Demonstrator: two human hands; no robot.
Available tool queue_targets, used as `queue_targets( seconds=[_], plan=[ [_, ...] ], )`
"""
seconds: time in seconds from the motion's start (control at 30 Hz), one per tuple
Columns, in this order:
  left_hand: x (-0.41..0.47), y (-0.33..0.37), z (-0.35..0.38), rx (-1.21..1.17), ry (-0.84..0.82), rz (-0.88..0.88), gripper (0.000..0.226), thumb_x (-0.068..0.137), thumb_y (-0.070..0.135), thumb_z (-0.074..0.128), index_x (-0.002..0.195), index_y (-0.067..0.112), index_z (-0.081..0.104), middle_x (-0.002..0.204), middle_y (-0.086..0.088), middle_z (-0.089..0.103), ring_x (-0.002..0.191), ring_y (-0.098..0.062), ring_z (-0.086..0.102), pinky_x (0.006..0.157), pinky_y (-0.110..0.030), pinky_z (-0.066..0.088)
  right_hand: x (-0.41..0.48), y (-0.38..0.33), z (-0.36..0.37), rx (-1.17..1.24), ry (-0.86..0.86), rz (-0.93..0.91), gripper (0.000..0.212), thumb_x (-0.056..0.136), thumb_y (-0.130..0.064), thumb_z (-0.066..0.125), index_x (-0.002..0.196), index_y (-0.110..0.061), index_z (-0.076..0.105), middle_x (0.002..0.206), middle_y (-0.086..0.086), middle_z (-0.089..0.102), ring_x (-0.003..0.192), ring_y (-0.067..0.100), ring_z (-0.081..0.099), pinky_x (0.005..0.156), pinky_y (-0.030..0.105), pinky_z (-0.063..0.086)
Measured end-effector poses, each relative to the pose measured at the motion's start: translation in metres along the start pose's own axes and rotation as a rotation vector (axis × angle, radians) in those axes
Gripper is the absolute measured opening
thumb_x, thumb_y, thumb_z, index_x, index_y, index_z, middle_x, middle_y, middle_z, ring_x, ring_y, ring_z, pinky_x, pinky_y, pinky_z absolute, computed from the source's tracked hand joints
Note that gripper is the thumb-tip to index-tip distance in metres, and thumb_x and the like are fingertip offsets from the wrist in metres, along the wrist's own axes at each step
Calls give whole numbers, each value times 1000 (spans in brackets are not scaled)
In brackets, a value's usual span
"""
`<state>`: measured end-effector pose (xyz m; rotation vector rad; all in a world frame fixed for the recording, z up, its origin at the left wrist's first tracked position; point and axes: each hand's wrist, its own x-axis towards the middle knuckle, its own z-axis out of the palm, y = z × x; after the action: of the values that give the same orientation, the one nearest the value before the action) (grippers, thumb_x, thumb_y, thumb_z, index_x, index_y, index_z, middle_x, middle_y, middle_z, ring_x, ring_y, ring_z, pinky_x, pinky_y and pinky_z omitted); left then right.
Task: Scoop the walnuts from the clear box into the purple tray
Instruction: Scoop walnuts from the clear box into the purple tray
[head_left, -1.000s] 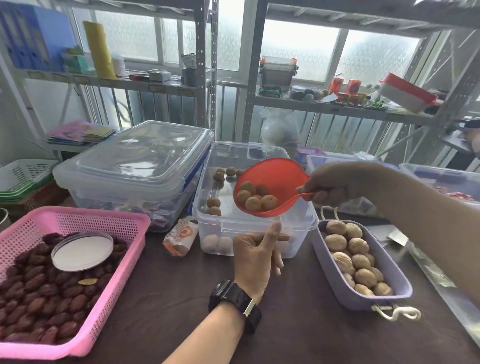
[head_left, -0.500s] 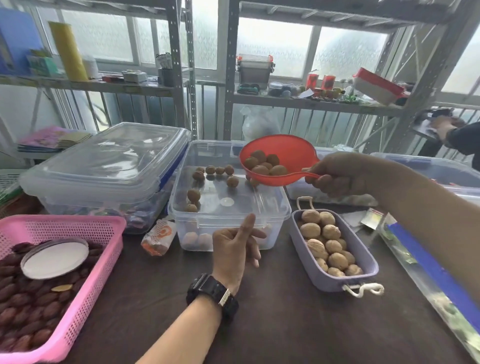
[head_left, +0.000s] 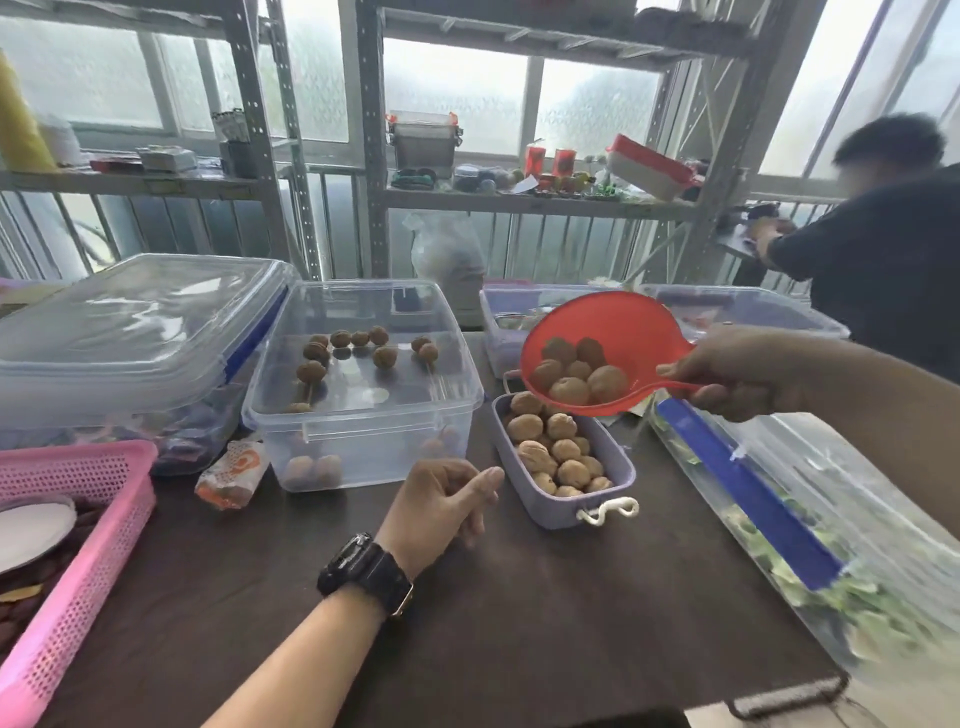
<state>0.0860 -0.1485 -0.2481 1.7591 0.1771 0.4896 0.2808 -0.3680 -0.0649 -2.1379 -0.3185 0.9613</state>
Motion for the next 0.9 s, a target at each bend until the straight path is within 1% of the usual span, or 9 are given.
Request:
queue_targets(
  seconds=[0.13, 0.27, 0.4, 0.47, 0.57, 0.67, 0.77, 0.83, 0.9],
  plan=[
    [-2, -1, 0, 16, -3, 2, 38, 90, 41, 66, 67, 10, 68, 49, -9, 63, 39, -23, 57, 42, -16, 38, -24, 29, -1, -186, 205, -45, 36, 97, -24, 52, 69, -2, 57, 37, 4, 42, 25, 10, 26, 32, 11, 18],
    [-2, -3, 3, 11, -14, 24, 37, 89, 40, 68, 68, 9, 68, 50, -11, 63, 39, -22, 55, 48, -24, 43, -30, 46, 13, -339, 430, -116, 38, 96, -21, 54, 63, -1, 57, 35, 7, 48, 24, 14, 39, 32, 13, 29],
    [-3, -1, 4, 75, -24, 37, 40, 85, 49, 68, 71, 12, 67, 53, -10, 65, 41, -20, 55, 50, -27, 46, -23, 55, 25, -376, 492, -206, 37, 95, -17, 52, 63, 0, 58, 34, 3, 52, 28, 14, 51, 36, 19, 39],
    [-5, 0, 6, 181, 39, 55, 37, 80, 57, 66, 74, 20, 68, 58, -5, 66, 46, -19, 57, 53, -33, 50, -20, 54, 28, -425, 512, -231, 39, 95, -19, 52, 62, 0, 60, 36, 3, 56, 30, 14, 55, 38, 20, 42],
    [-9, 5, 13, 479, 226, 223, 29, 78, 61, 62, 90, 35, 64, 77, 15, 64, 63, -6, 61, 59, -27, 52, -16, 51, 30, -480, 545, -243, 40, 95, -21, 53, 61, 0, 62, 42, 9, 60, 32, 16, 57, 42, 24, 45],
    [-9, 14, 24, 645, 226, 447, 39, 82, 58, 62, 115, 39, 55, 104, 25, 53, 93, 2, 57, 77, -21, 49, -13, 46, 31, -468, 562, -260, 40, 93, -20, 53, 62, 1, 63, 49, 17, 65, 36, 21, 59, 44, 26, 45],
    [-5, 14, 35, 729, 123, 559, 64, 84, 59, 61, 137, 28, 43, 138, 15, 44, 124, -9, 50, 102, -28, 44, -12, 43, 33, -491, 581, -272, 38, 93, -21, 53, 63, 1, 63, 53, 19, 66, 38, 24, 58, 44, 29, 46],
    [-3, 15, 39, 758, 111, 571, 77, 84, 64, 57, 146, 25, 32, 150, 10, 36, 134, -11, 43, 110, -30, 38, -11, 41, 35, -536, 602, -286, 38, 93, -21, 53, 63, -1, 62, 51, 17, 65, 39, 24, 59, 47, 30, 48],
    [0, 16, 43, 721, 122, 544, 85, 84, 67, 53, 150, 25, 22, 157, 10, 26, 143, -9, 31, 115, -24, 27, -11, 39, 36, -575, 627, -306, 37, 93, -22, 53, 62, -4, 60, 51, 13, 62, 41, 23, 59, 50, 31, 48]
  ],
)
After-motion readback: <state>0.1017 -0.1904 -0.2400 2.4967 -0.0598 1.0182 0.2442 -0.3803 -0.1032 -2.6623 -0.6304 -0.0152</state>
